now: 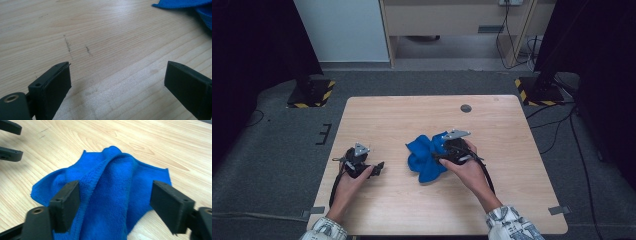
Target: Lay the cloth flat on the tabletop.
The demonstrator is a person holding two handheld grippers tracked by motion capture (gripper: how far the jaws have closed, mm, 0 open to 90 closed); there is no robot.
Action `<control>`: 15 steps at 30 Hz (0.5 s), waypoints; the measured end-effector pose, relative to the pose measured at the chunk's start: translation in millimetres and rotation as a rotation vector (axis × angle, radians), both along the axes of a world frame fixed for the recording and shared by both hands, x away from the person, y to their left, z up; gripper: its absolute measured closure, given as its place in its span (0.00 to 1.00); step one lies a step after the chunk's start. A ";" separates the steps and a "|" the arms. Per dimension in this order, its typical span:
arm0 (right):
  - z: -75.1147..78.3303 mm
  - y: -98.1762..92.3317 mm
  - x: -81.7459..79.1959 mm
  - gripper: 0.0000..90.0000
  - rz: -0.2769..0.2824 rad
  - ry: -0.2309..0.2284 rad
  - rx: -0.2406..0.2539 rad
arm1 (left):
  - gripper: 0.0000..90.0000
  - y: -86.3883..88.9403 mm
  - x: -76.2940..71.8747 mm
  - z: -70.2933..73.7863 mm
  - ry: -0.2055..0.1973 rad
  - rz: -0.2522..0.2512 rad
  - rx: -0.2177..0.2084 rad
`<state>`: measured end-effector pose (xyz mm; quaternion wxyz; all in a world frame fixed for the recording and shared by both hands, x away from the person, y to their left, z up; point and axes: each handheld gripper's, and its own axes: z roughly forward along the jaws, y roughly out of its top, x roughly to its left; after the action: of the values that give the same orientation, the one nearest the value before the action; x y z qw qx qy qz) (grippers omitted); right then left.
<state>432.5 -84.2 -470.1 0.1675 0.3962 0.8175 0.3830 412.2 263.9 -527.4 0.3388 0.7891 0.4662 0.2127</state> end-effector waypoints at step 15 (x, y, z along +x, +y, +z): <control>-22.5 29.9 29.4 0.09 0.038 0.030 0.028 | 0.08 -5.5 -1.5 0.4 0.006 -0.024 -0.009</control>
<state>461.9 -54.3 -492.6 0.1422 0.3885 0.8219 0.3916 410.7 258.4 -527.0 0.3436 0.7937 0.4586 0.2042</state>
